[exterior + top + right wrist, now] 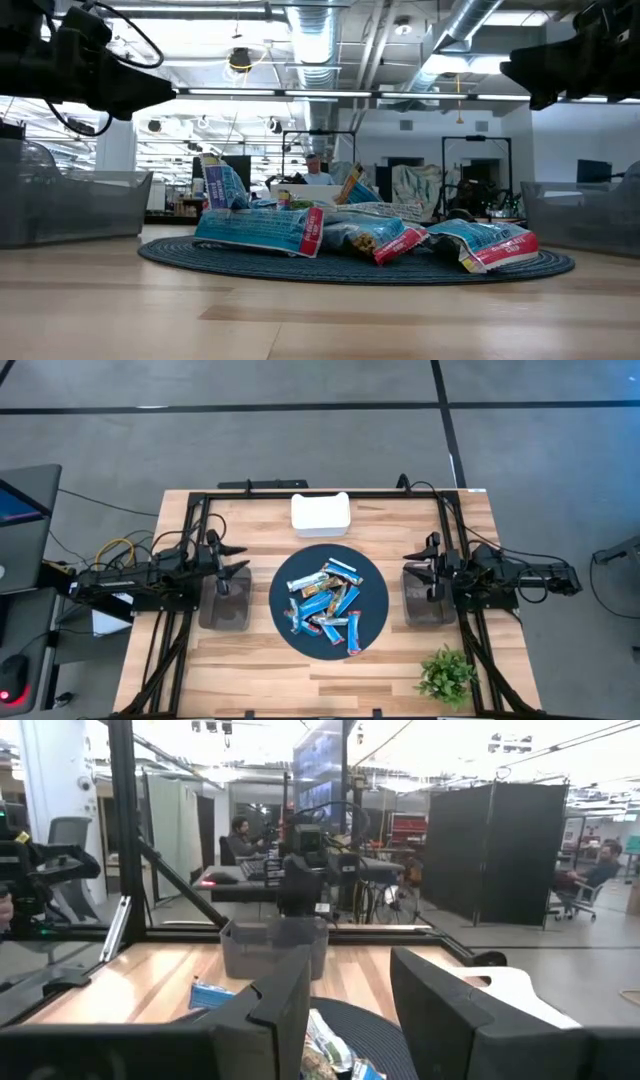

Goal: Pick and place Granola Bars by type
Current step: Put the blue granola bar into the left black bin

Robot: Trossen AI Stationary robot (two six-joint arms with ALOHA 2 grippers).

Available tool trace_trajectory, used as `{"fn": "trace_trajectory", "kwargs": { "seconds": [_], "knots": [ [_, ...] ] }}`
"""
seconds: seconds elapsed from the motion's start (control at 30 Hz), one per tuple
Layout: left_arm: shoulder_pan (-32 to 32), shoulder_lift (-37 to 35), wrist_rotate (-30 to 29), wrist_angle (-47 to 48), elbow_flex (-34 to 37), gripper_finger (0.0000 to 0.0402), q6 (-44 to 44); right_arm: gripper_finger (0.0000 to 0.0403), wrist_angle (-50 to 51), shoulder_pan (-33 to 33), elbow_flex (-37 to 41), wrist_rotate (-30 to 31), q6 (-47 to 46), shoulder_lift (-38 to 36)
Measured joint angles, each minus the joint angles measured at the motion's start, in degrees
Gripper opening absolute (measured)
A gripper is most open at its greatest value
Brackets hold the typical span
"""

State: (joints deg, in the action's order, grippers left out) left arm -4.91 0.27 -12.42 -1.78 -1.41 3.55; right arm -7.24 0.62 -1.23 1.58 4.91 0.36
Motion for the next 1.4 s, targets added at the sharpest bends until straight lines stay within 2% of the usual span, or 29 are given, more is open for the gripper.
{"fn": "trace_trajectory", "kwargs": {
  "seconds": [0.1,0.23,0.3,0.47,0.77,0.83,0.93,1.13,1.2,1.27,1.4],
  "knots": [
    [0.0,0.01,0.11,-1.39,0.0,0.0164,-1.62,0.0134,-0.89,0.0,-0.02,0.0,0.13,0.0],
    [0.0,0.21,13.66,-2.83,0.02,0.0164,2.68,0.0134,-3.71,0.0,-0.11,-0.02,4.23,-0.02],
    [0.02,1.07,17.52,-5.68,0.02,0.0164,3.88,0.0134,-4.47,0.0,-0.13,-0.04,6.34,0.0],
    [0.02,5.68,19.56,-15.88,0.02,0.0164,8.38,0.0134,-5.63,0.0,-0.15,-0.04,9.05,0.0],
    [-0.02,13.47,20.05,-49.21,0.0,0.0164,24.02,0.0134,-5.78,0.0,-0.15,-0.04,9.14,0.0],
    [-0.02,13.94,18.82,-52.59,-0.96,0.0164,24.58,0.0134,-5.65,0.0,-0.15,-0.04,9.11,0.0],
    [-0.02,14.72,15.55,-46.97,-5.6,0.0164,24.61,0.0134,-5.24,0.0,-0.15,-0.04,9.12,0.0],
    [-0.02,24.98,14.22,-19.86,-19.69,0.0164,22.6,0.0134,-5.25,0.0,-0.17,-0.04,9.11,0.0],
    [-0.02,29.68,15.66,-8.78,-24.49,0.0164,22.47,0.0134,-5.25,0.0,-0.17,-0.04,9.07,0.0],
    [0.08,35.35,18.1,-1.55,-28.04,0.0164,22.29,0.0134,-5.25,-0.07,-0.17,-0.04,9.07,0.0],
    [1.83,45.95,23.46,2.44,-31.31,0.0164,20.32,0.0134,-5.23,-0.26,-0.17,-0.07,9.03,0.0]
  ]
}}
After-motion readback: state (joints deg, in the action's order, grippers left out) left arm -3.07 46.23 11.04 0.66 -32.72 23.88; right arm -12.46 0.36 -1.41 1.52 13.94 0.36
